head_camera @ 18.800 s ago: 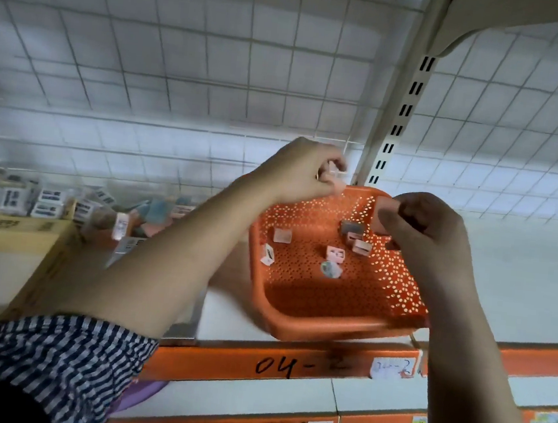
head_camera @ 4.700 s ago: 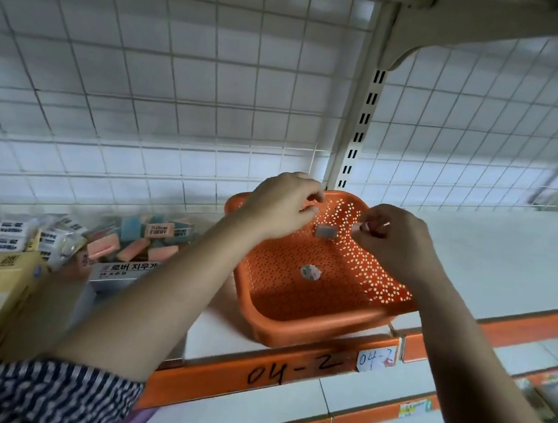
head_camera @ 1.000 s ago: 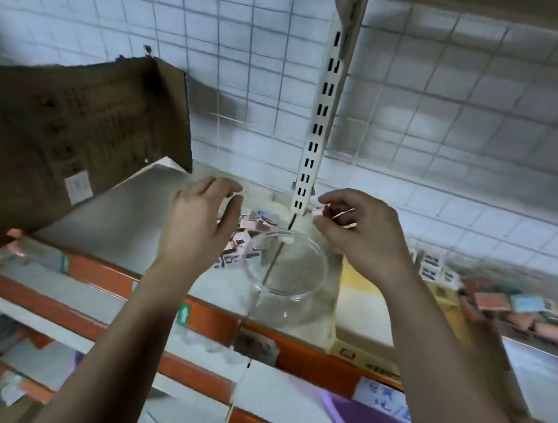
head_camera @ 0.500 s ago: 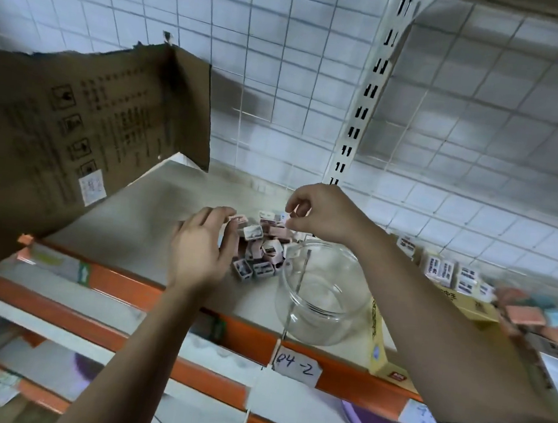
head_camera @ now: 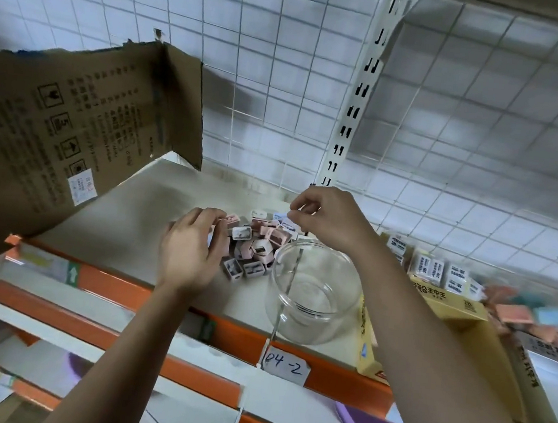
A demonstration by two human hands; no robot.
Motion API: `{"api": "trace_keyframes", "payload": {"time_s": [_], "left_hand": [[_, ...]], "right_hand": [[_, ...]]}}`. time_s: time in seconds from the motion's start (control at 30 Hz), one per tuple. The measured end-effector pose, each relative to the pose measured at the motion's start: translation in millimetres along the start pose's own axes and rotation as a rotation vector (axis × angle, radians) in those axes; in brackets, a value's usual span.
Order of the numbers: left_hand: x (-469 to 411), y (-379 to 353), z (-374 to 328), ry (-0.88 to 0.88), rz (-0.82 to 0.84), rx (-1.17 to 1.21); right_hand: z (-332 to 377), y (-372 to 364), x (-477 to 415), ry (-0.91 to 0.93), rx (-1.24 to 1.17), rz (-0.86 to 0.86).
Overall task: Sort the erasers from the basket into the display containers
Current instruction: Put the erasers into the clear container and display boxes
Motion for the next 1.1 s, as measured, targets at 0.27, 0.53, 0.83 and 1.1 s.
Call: {"api": "trace_keyframes", "payload": {"time_s": [0.27, 0.53, 0.83, 1.1], "left_hand": [[-2, -8, -1, -0.025, 0.040, -0.060], [-2, -5, -4, -0.021, 0.034, -0.048], [-30, 0, 20, -0.160, 0.123, 0.211], [-47, -22, 24, -0.300, 0.304, 0.282]], "right_hand": [[-28, 32, 28, -0.060, -0.074, -0.174], [-18, 25, 44, -0.031, -0.206, -0.222], [0, 8, 21, -0.085, -0.069, -0.177], [14, -4, 7, -0.132, 0.021, -0.094]]}}
Point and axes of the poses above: each hand's wrist, its own x-axis away from the middle knuckle, its own y-axis out of the back of the hand, z = x × y, the point moved 2 cm from there along -x, towards the middle knuckle, and after that the axes turned 10 degrees about -z, right-handed, at the moved point
